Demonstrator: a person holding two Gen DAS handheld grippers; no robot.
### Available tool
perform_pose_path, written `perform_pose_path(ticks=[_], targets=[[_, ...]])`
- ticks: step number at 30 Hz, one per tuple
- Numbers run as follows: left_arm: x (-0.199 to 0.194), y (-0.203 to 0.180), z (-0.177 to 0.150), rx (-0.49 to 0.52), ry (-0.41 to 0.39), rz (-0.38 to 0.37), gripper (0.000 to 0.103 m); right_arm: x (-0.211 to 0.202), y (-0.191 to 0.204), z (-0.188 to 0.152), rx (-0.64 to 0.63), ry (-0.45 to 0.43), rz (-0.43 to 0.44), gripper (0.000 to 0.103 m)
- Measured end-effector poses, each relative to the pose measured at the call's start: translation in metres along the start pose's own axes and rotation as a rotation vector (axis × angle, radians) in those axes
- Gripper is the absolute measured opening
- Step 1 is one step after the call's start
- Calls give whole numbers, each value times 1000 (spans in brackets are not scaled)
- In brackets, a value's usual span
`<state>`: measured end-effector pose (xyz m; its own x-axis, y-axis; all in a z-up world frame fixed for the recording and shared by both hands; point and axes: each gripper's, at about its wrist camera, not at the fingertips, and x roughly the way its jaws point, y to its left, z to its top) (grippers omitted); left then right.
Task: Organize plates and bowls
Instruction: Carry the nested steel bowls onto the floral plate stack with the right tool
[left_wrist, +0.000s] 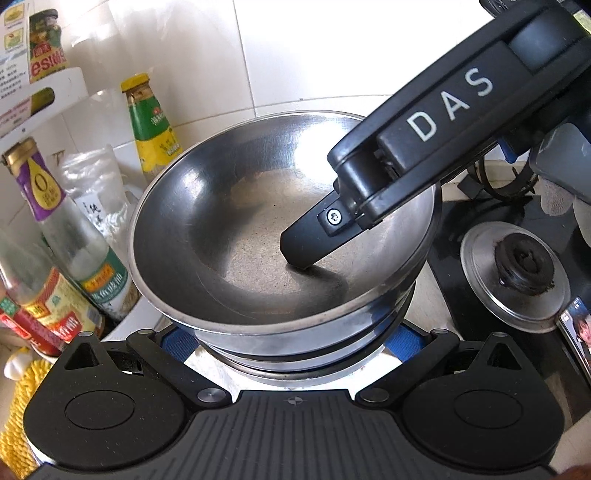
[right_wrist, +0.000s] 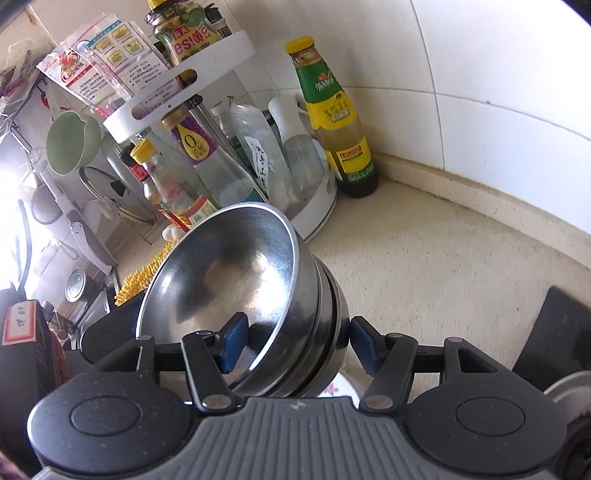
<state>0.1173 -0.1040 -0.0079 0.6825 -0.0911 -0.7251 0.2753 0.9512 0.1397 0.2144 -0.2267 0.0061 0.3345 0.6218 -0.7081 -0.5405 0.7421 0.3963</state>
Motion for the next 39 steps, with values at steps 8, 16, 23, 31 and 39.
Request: perform_pose_path(ticks=[8, 16, 23, 31, 39], targets=[[-4, 0, -16, 37, 7, -43, 102, 3, 9, -23, 59, -1, -42, 71], [-17, 3, -38, 93, 8, -88, 102, -2, 29, -50, 104, -15, -93, 71], [-27, 0, -59, 131, 13, -122, 102, -4, 44, -74, 141, -19, -124, 71], [-32, -7, -80, 160, 17, -149, 102, -5, 52, -98, 172, -14, -152, 72], [-29, -17, -97, 175, 24, -147, 102, 4, 48, -110, 200, 4, -160, 72]])
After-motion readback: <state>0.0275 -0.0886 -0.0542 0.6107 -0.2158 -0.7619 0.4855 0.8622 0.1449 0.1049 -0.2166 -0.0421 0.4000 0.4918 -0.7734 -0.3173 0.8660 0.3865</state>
